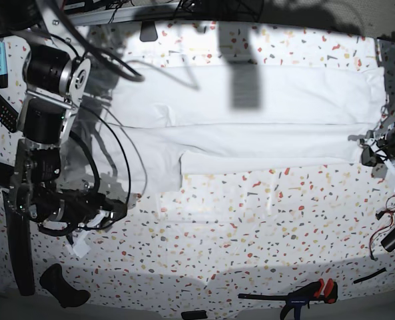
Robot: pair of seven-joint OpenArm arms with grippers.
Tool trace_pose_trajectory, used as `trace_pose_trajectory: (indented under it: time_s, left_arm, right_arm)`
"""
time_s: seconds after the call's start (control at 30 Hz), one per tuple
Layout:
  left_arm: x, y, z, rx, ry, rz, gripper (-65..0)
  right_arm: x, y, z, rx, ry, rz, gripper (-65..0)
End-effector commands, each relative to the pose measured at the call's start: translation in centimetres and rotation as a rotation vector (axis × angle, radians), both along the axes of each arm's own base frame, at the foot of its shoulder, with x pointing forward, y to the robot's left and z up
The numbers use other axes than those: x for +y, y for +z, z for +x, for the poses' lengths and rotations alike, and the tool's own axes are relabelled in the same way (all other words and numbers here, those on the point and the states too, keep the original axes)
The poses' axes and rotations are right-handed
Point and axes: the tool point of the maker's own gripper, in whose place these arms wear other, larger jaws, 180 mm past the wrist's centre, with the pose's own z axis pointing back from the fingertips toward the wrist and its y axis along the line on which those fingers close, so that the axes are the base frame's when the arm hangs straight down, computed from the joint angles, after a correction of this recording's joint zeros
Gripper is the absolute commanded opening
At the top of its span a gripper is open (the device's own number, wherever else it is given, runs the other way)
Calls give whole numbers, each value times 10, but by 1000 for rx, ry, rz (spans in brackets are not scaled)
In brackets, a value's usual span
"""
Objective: Fold the T-shirt properly
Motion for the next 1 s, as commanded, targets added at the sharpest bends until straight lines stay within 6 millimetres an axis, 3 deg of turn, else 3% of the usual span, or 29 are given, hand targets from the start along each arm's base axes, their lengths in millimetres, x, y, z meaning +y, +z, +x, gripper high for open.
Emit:
trace_pose_trajectory:
  time_s: [0.0, 0.1, 0.27, 0.37, 0.43, 0.5, 0.63, 0.8, 0.97]
  left_arm:
    - [6, 21, 11, -52, -10, 17, -650]
    - [-4, 32, 12, -54, -43, 13, -650]
    - [-25, 60, 20, -126, -98, -11, -650]
    - [-27, 65, 21, -139, -106, -7, -650]
    - [-27, 64, 20, -136, -106, -8, -650]
    - [-27, 63, 20, -133, -106, -8, -650]
    - [-27, 58, 16, -123, -106, -9, -650]
    - [-27, 48, 6, -94, -106, -11, -650]
    - [-27, 43, 2, -82, -106, -11, -650]
  right_arm:
    - [-5, 28, 12, -83, -2, 5, -650]
    - [-11, 28, 7, -93, -5, -21, -650]
    - [-28, 10, -9, -54, -20, -71, -650]
    - [-43, 9, -12, -47, -38, -111, -644]
    - [-50, 18, -5, -100, -69, -105, -483]
    - [-57, 25, 3, -156, -103, -115, -391]
    - [-69, 21, 13, -207, -152, -211, -383]
    - [-58, 11, 17, -205, -144, -197, -383]
    - [-60, 5, 29, -279, -136, -324, -383]
